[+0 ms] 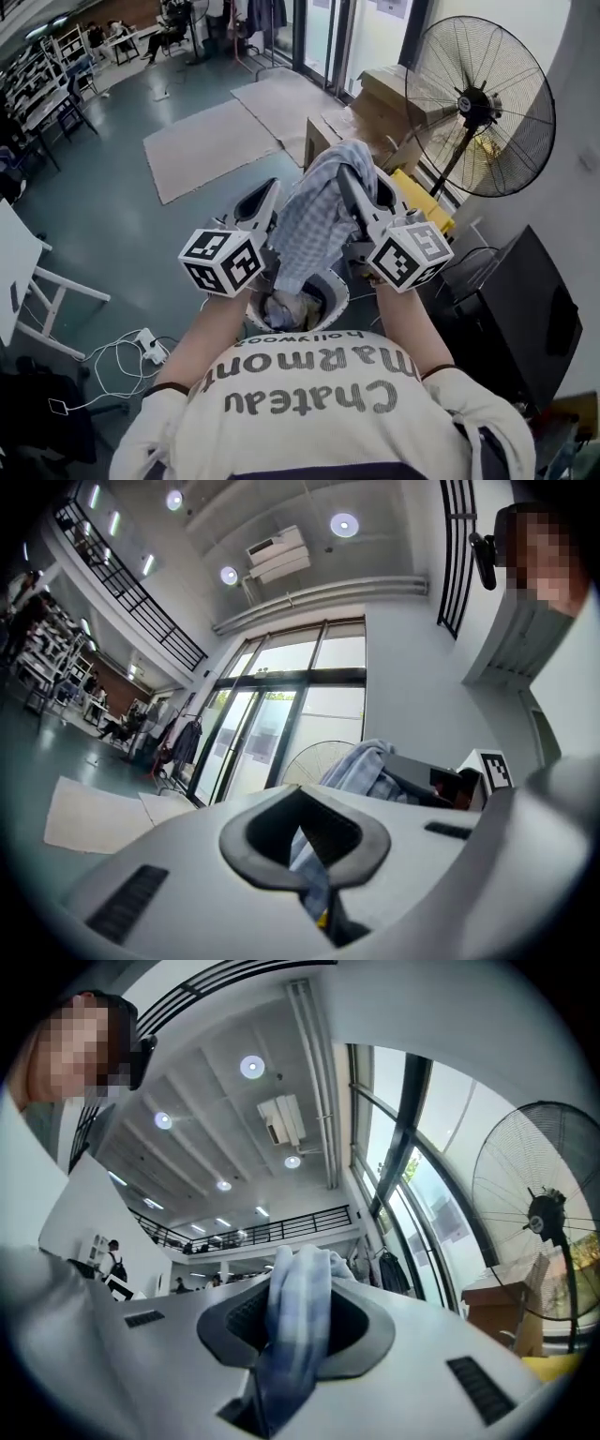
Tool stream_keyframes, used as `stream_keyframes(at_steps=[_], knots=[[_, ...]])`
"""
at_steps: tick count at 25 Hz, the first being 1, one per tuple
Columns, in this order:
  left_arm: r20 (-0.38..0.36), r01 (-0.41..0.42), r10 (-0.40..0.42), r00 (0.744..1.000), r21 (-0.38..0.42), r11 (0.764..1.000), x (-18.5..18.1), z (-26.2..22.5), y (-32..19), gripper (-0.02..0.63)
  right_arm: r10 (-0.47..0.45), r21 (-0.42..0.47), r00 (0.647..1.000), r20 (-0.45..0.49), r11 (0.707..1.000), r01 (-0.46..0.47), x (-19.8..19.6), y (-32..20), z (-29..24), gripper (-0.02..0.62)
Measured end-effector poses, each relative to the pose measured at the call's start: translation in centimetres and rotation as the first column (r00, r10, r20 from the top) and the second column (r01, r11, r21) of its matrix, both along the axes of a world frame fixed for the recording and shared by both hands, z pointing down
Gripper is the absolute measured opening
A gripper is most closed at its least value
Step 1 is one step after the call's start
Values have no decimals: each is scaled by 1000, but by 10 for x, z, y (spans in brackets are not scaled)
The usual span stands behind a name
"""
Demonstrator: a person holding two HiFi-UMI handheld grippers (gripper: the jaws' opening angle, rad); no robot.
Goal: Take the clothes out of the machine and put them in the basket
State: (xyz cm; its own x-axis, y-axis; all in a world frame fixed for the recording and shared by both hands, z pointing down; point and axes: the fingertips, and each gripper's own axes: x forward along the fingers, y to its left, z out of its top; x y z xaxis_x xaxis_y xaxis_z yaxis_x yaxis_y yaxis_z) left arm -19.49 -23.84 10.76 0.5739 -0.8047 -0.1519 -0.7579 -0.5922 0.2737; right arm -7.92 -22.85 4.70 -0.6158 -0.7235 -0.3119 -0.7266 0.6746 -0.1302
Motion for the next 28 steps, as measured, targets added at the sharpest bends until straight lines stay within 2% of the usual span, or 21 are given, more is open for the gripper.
stream_keyframes(at_steps=[6, 13, 21, 28], knots=[[-1, 137, -137, 991, 5, 990, -23, 1, -16, 8, -133, 41, 990, -40, 990, 135, -26, -30, -4, 110], [-2, 249, -249, 969, 3, 969, -40, 3, -28, 8, -207, -30, 978, 10, 978, 207, -27, -69, 14, 110], [13, 258, -258, 966, -23, 966, -11, 16, -54, 8, -214, -78, 977, 6, 974, 214, -3, -103, 37, 110], [16, 284, -283, 959, -26, 959, -4, 23, -63, 8, -219, -103, 976, 15, 970, 219, 10, -121, 51, 110]])
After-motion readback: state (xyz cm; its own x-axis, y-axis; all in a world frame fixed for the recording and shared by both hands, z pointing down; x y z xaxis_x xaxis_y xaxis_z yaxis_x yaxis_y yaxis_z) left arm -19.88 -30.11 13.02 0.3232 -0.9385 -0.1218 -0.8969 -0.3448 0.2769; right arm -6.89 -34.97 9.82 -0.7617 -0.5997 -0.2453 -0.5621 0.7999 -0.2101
